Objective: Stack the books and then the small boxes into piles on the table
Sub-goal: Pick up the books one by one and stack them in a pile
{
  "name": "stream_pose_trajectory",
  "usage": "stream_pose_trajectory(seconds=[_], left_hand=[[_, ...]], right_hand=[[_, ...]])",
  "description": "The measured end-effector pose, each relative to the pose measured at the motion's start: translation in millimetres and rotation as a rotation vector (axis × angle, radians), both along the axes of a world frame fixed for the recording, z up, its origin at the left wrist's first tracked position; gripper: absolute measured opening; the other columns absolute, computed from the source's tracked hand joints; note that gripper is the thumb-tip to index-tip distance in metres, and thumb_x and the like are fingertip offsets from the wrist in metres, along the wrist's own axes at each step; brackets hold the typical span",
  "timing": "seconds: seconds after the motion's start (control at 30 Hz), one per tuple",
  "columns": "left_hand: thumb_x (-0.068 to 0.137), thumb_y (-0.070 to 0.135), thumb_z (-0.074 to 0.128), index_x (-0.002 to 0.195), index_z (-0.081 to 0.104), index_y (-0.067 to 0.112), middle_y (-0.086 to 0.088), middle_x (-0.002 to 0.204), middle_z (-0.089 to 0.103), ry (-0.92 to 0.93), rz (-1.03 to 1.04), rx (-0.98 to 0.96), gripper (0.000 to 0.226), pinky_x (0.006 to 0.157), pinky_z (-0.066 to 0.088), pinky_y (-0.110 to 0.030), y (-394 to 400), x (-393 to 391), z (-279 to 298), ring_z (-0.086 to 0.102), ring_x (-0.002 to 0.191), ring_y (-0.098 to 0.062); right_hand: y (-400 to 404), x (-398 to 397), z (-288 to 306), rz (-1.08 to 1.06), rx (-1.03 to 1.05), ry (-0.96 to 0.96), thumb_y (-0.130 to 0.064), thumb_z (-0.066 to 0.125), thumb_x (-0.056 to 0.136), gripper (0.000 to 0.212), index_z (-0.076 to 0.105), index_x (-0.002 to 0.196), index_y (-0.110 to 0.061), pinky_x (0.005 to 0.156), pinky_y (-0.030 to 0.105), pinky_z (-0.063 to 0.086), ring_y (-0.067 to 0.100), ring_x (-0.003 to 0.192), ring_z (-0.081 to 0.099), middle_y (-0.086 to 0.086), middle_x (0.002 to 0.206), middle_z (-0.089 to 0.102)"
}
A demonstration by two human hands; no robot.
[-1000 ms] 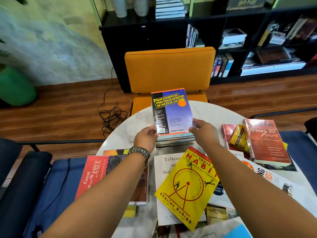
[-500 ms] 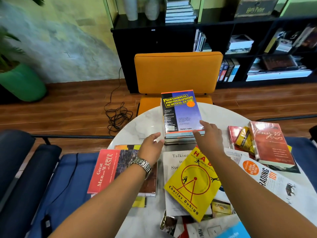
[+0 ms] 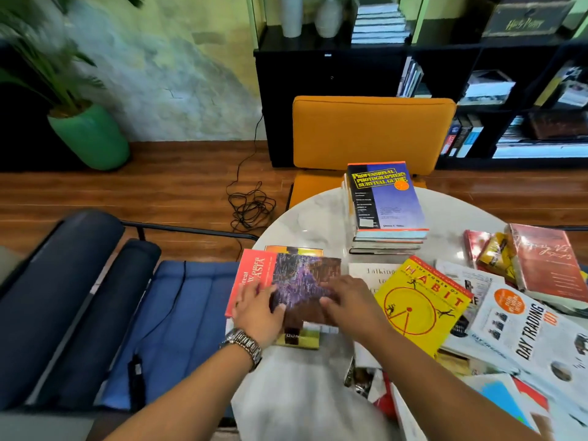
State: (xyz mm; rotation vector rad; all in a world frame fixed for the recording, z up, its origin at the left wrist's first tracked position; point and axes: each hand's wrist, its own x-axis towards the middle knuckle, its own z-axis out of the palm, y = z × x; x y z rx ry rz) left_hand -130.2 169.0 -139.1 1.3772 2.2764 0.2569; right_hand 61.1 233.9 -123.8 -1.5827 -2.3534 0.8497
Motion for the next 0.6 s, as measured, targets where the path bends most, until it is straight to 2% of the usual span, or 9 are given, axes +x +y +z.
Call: stream_pose_trajectory(seconds=[0.1, 0.2, 0.23, 0.3, 0.37, 0.43, 0.47, 0.53, 0.6], left_hand=[[0.083, 0.050, 0.059, 0.148, 0.025, 0.030, -0.004, 0.159, 0.011, -0.015, 0.236, -0.011, 0.076, 0.117, 0.016, -0.048, -18, -29, -4, 0.010, 0.146, -0.032], [0.080, 0.041, 0.070, 0.152, 0.014, 0.016, -0.012, 0.154, 0.028, -0.432, 0.536, -0.004, 0.094, 0.111, 0.033, -0.046, -21, -50, -4, 0.033, 0.139, -0.032], [0.079, 0.037, 0.072, 0.151, 0.017, 0.014, -0.011, 0.150, 0.037, -0.569, 0.599, 0.014, 0.094, 0.108, 0.037, -0.044, -21, -56, -2, 0.041, 0.134, -0.031], [0.072, 0.042, 0.075, 0.146, 0.032, 0.014, -0.007, 0.144, 0.046, -0.687, 0.641, 0.042, 0.091, 0.106, 0.042, -0.043, -20, -63, -6, 0.051, 0.126, -0.029], [0.068, 0.042, 0.076, 0.136, 0.049, 0.014, -0.002, 0.130, 0.059, -0.755, 0.641, 0.099, 0.078, 0.098, 0.050, -0.042, -19, -68, -5, 0.062, 0.113, -0.024], [0.079, 0.027, 0.073, 0.118, 0.063, 0.009, -0.005, 0.106, 0.071, -0.933, 0.672, 0.184, 0.043, 0.087, 0.056, -0.038, -14, -64, 6, 0.068, 0.093, -0.020], [0.085, 0.019, 0.069, 0.110, 0.064, 0.006, -0.008, 0.098, 0.072, -1.070, 0.701, 0.207, 0.028, 0.084, 0.056, -0.038, -11, -61, 13, 0.068, 0.087, -0.021], [0.089, 0.012, 0.063, 0.106, 0.058, 0.006, -0.012, 0.098, 0.069, -1.293, 0.698, 0.240, 0.018, 0.085, 0.055, -0.043, -6, -56, 25, 0.066, 0.087, -0.025], [0.090, 0.014, 0.061, 0.107, 0.055, 0.008, -0.011, 0.098, 0.068, -1.335, 0.612, 0.271, 0.019, 0.083, 0.054, -0.042, 0, -53, 36, 0.066, 0.086, -0.024]], right_hand=[[-16, -19, -4, 0.104, -0.058, -0.129, -0.045, 0.054, 0.091, 0.045, 0.053, 0.135, -0.031, 0.112, 0.032, 0.026, 0.021, 0.136, 0.035, -0.001, 0.148, 0.043], [-27, -31, -7, 0.118, -0.071, -0.188, -0.046, 0.051, 0.093, 0.046, 0.050, 0.137, -0.034, 0.116, 0.036, 0.022, 0.020, 0.142, 0.023, -0.006, 0.154, 0.033], [-29, -34, -8, 0.111, -0.076, -0.197, -0.046, 0.051, 0.092, 0.046, 0.050, 0.137, -0.034, 0.117, 0.039, 0.021, 0.020, 0.143, 0.020, -0.007, 0.154, 0.032], [-32, -35, -9, 0.102, -0.072, -0.218, -0.048, 0.052, 0.091, 0.047, 0.050, 0.136, -0.037, 0.117, 0.042, 0.022, 0.019, 0.143, 0.020, -0.008, 0.154, 0.031], [-33, -39, -9, 0.080, -0.073, -0.215, -0.047, 0.053, 0.090, 0.048, 0.048, 0.137, -0.039, 0.116, 0.042, 0.024, 0.019, 0.141, 0.023, -0.008, 0.153, 0.031], [-34, -40, -8, 0.042, -0.099, -0.181, -0.045, 0.055, 0.090, 0.050, 0.045, 0.138, -0.040, 0.115, 0.041, 0.027, 0.020, 0.140, 0.026, -0.007, 0.153, 0.031], [-34, -41, -8, 0.023, -0.114, -0.158, -0.044, 0.056, 0.090, 0.051, 0.044, 0.139, -0.040, 0.115, 0.040, 0.027, 0.021, 0.140, 0.027, -0.006, 0.152, 0.030], [-34, -43, -6, -0.005, -0.129, -0.096, -0.042, 0.058, 0.090, 0.053, 0.043, 0.140, -0.040, 0.114, 0.039, 0.029, 0.021, 0.140, 0.027, -0.004, 0.152, 0.030], [-32, -43, -4, -0.023, -0.120, -0.056, -0.042, 0.061, 0.088, 0.060, 0.039, 0.144, -0.037, 0.115, 0.037, 0.028, 0.021, 0.142, 0.025, -0.002, 0.153, 0.028]])
